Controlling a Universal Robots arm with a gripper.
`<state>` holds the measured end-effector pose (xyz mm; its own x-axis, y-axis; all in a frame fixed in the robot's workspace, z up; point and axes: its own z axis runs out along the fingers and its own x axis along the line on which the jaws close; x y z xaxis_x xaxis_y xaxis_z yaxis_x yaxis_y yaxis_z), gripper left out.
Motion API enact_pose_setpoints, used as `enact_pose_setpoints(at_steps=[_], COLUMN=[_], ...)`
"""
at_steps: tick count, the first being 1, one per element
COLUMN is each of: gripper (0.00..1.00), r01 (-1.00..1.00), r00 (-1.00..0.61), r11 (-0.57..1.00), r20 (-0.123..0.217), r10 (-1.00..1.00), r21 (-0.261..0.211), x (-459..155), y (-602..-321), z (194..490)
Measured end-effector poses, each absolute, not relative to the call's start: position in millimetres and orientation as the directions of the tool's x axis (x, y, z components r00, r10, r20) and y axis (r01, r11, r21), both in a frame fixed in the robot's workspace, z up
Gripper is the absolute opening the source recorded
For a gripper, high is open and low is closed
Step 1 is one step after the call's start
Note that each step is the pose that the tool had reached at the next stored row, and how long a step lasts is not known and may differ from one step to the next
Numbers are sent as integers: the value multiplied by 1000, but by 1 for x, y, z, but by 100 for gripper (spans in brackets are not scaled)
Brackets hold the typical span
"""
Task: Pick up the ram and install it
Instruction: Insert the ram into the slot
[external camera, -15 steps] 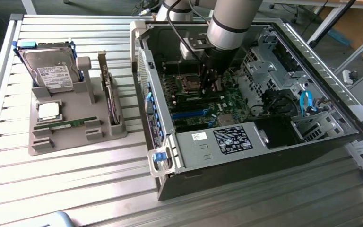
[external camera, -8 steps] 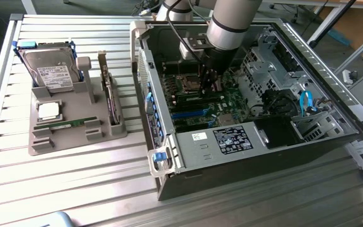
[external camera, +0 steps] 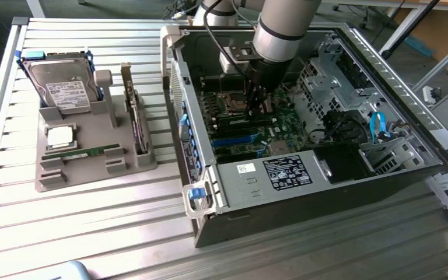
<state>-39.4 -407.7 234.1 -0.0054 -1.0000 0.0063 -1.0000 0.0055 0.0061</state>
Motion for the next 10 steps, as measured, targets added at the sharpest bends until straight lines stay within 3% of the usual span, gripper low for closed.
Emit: enact_pose_setpoints(at_steps=[10], gripper=[12], r01=[-1000], r00=[-6], r11=[6], r20=[7], r10=[-1000], r21=[6], x=[-40], y=[-408], z=[234])
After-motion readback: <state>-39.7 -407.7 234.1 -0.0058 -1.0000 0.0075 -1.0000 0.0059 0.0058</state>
